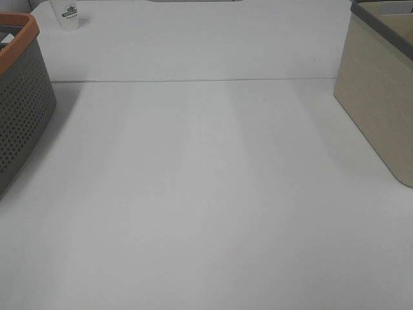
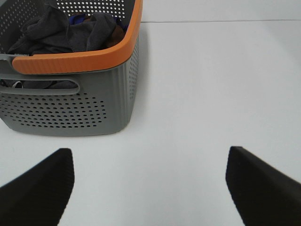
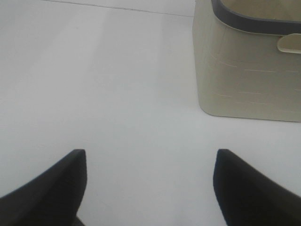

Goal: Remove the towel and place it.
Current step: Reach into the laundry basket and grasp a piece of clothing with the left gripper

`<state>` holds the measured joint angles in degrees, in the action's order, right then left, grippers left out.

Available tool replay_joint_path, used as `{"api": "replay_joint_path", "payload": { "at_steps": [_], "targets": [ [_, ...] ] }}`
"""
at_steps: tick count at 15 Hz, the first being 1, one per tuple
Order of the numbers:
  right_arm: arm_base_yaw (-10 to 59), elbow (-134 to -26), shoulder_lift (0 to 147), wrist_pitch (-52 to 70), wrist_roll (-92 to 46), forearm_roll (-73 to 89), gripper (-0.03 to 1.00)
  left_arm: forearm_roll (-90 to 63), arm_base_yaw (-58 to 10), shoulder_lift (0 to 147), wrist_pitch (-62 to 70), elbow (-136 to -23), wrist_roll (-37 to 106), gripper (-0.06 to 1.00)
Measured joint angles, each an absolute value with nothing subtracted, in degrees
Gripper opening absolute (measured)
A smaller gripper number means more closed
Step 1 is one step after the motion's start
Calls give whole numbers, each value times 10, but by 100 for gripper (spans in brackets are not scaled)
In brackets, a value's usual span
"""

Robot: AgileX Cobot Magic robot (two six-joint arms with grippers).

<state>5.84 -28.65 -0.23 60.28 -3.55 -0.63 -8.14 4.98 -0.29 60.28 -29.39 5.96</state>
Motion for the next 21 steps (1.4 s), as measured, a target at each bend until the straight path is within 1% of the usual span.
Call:
{"api": "replay_joint_path", "payload": {
  "at_steps": [21],
  "targets": [
    [58, -286, -2, 603, -36, -6, 73, -74, 50, -3, 603, -294, 45, 82]
  ]
}}
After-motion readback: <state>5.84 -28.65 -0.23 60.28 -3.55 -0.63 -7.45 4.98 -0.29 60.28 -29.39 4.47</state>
